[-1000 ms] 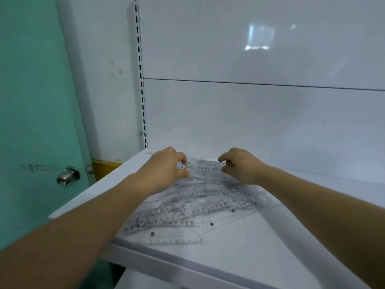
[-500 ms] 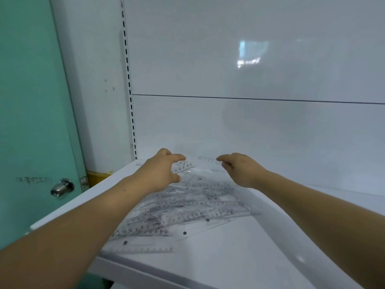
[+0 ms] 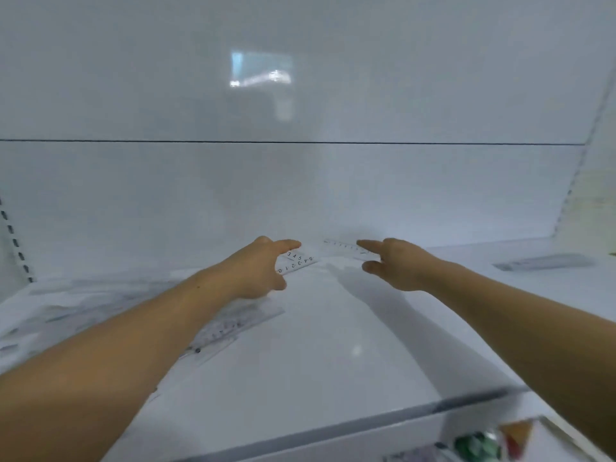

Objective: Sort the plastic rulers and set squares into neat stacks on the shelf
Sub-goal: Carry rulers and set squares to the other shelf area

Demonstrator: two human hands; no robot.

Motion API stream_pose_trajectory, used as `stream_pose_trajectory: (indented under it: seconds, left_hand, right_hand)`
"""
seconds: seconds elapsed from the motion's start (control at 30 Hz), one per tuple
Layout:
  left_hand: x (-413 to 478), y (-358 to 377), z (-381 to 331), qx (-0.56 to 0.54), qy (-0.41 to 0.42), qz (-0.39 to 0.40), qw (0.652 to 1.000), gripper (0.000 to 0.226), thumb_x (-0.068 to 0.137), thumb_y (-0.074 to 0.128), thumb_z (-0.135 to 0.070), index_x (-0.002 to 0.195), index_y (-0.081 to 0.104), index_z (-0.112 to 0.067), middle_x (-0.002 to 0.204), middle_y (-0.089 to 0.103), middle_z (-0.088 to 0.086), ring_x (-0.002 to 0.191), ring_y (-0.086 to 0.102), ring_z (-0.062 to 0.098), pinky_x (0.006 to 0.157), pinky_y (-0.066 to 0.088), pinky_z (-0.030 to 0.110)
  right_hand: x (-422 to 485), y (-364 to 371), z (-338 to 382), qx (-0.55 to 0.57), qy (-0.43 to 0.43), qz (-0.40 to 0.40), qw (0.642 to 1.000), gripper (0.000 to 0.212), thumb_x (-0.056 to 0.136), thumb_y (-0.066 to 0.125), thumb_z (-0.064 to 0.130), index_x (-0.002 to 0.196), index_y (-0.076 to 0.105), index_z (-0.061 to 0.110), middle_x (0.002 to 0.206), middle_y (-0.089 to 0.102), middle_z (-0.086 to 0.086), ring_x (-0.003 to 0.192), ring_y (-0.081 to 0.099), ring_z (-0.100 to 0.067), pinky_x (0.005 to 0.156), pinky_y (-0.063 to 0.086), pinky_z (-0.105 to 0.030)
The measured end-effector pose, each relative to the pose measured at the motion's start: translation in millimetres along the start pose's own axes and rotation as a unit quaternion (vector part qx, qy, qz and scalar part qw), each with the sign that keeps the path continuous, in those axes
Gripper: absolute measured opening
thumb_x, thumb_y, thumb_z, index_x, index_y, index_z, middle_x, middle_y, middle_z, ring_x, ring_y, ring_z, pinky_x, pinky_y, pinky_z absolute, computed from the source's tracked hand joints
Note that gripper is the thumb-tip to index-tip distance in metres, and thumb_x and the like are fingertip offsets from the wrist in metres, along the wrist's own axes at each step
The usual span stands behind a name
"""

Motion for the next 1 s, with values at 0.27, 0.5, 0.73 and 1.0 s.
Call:
stream_pose_trajectory:
  seconds: [0.27, 0.5, 0.73, 1.0]
  left_hand:
    - [38, 71, -157, -0.007, 0.106, 0.020, 0.994, 0.073, 0.082, 0.066, -0.020, 0.143, 0.030, -0.038, 0.117, 0.034, 0.003, 0.092, 0.050, 0.023, 0.078, 0.046, 0.030]
    - [56, 130, -309, -0.047, 0.146, 0.042, 0.987, 0.079, 0.082, 0.070, -0.027, 0.146, 0.024, -0.034, 0.134, 0.046, 0.005, 0.112, 0.051, 0.024, 0.089, 0.042, 0.028]
    - [69, 164, -380, -0.069, 0.091, 0.024, 0.993, 0.060, 0.079, 0.072, -0.040, 0.129, 0.044, -0.023, 0.123, 0.057, 0.002, 0.103, 0.054, 0.020, 0.087, 0.043, 0.030]
    - [99, 179, -388, -0.060, 0.067, 0.009, 0.996, 0.052, 0.077, 0.072, -0.042, 0.122, 0.051, -0.026, 0.122, 0.058, -0.005, 0.100, 0.053, 0.014, 0.083, 0.040, 0.026]
  right_hand:
    - [-109, -39, -161, -0.010, 0.139, -0.037, 0.989, 0.053, 0.096, 0.048, 0.035, 0.145, 0.034, 0.019, 0.138, 0.045, -0.007, 0.123, 0.046, -0.025, 0.101, 0.035, -0.032]
    - [-188, -77, -298, 0.008, 0.195, -0.078, 0.978, 0.053, 0.095, 0.051, 0.039, 0.144, 0.037, 0.023, 0.139, 0.050, -0.006, 0.120, 0.050, -0.025, 0.100, 0.040, -0.034]
    - [-218, -95, -385, 0.021, 0.183, -0.079, 0.980, 0.048, 0.098, 0.046, 0.038, 0.142, 0.041, 0.019, 0.139, 0.050, -0.004, 0.123, 0.049, -0.023, 0.099, 0.040, -0.032]
    - [-163, -87, -414, 0.057, 0.133, -0.062, 0.987, 0.045, 0.096, 0.048, 0.037, 0.138, 0.045, 0.021, 0.134, 0.052, -0.006, 0.119, 0.051, -0.023, 0.099, 0.041, -0.033]
Point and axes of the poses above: each hand's wrist, its own x-axis towards the middle knuckle, its own y-axis out of the palm, z = x × y, the point moved 8 cm from there along x, towards the middle knuckle
